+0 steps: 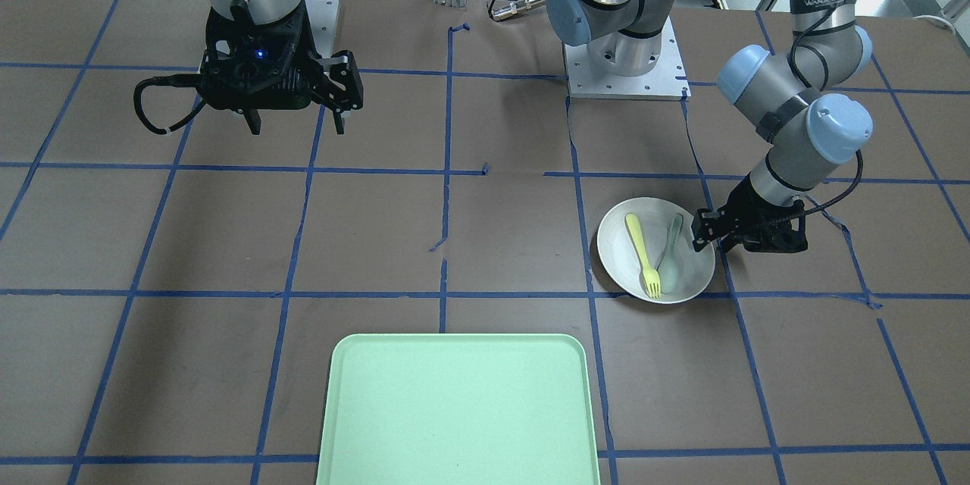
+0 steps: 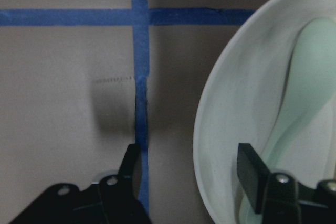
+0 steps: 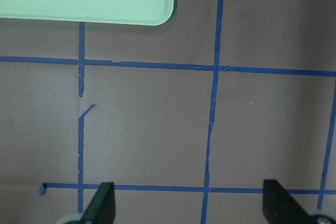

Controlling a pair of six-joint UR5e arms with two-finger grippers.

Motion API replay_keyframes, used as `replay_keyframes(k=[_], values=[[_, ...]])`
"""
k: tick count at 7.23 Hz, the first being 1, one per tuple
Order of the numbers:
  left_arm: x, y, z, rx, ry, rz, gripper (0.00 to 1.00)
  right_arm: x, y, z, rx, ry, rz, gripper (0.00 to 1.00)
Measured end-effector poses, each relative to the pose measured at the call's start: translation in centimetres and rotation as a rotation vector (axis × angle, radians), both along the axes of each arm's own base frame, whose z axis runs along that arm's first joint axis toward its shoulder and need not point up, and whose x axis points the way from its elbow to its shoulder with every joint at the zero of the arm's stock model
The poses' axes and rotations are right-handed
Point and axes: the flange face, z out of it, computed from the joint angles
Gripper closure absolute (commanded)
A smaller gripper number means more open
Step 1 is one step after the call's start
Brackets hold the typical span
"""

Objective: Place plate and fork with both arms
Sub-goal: 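Lower the left gripper to the white plate rim and grasp it, then carry the plate with the left gripper onto the green tray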

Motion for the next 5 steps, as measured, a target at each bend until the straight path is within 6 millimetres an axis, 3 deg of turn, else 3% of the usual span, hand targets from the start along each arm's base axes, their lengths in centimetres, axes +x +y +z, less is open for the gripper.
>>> replay_keyframes(k=[3,5], values=[[-0.2,-1.1,0.7,-0.003,0.037,-0.004,1.0,0.1,0.1,0.0,0.002,0.0,0.002,0.0],[-1.0,-3.9,2.7,-0.027,0.178,-0.008,1.0,0.1,0.1,0.0,0.001,0.0,0.003,0.0]])
